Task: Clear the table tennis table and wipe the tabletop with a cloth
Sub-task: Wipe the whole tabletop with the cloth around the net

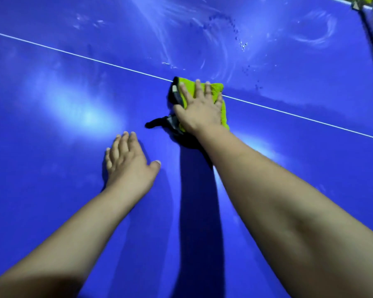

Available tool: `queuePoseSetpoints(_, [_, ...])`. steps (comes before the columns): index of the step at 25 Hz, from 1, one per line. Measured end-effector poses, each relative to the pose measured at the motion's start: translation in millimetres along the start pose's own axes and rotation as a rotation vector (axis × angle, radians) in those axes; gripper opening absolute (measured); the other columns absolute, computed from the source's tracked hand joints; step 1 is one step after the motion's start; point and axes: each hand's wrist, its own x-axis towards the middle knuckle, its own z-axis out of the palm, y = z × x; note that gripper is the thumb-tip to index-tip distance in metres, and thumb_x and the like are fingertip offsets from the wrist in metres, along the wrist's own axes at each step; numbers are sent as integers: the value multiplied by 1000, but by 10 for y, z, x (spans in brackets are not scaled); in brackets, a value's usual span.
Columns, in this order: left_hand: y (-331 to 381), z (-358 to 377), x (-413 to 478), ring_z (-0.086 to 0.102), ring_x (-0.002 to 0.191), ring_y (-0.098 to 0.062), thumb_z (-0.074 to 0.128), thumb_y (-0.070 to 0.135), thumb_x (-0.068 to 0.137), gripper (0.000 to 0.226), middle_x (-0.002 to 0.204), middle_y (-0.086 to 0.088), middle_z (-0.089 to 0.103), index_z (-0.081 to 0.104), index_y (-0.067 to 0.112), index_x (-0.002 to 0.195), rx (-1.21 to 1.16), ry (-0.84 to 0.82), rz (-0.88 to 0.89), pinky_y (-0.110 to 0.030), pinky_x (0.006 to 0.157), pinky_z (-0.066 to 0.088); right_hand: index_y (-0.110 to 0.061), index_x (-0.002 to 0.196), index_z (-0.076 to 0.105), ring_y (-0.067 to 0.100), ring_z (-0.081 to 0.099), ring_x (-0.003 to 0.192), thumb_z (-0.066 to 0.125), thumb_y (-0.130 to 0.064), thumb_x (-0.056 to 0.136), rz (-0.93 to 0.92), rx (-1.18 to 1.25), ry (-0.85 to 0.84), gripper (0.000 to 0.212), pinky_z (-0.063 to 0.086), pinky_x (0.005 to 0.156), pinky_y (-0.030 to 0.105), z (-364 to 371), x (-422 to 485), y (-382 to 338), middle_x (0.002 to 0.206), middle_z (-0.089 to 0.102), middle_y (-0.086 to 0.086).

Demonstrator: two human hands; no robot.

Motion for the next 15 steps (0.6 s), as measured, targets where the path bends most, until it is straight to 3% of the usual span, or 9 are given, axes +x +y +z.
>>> queuePoseSetpoints(4, [-210,-155,-78,1,144,-23,56,23,88,77,156,-12,9,10,5,147,-56,98,-133,-41,116,2,-43,151,13,25,-4,148,39,-55,89,-237,-15,-22,68,-3,116,55,150,-433,-536,162,4,2])
queuePoseSetpoints(8, [-16,-85,-302,-2,144,-20,52,17,88,74,157,-7,7,10,8,148,-26,93,-119,-40,116,-1,-40,151,15,20,-6,149,43,-45,90,-369,4,-56,68,-3,116,50,202,-870,-364,162,2,-2])
queuePoseSetpoints(15, [907,502,-820,-8,144,-19,49,25,91,72,158,-7,0,7,13,149,84,29,15,-41,116,-4,-41,151,14,16,-5,149,42,-44,89,-238,66,-29,68,0,118,46,82,-1213,934,162,2,-4])
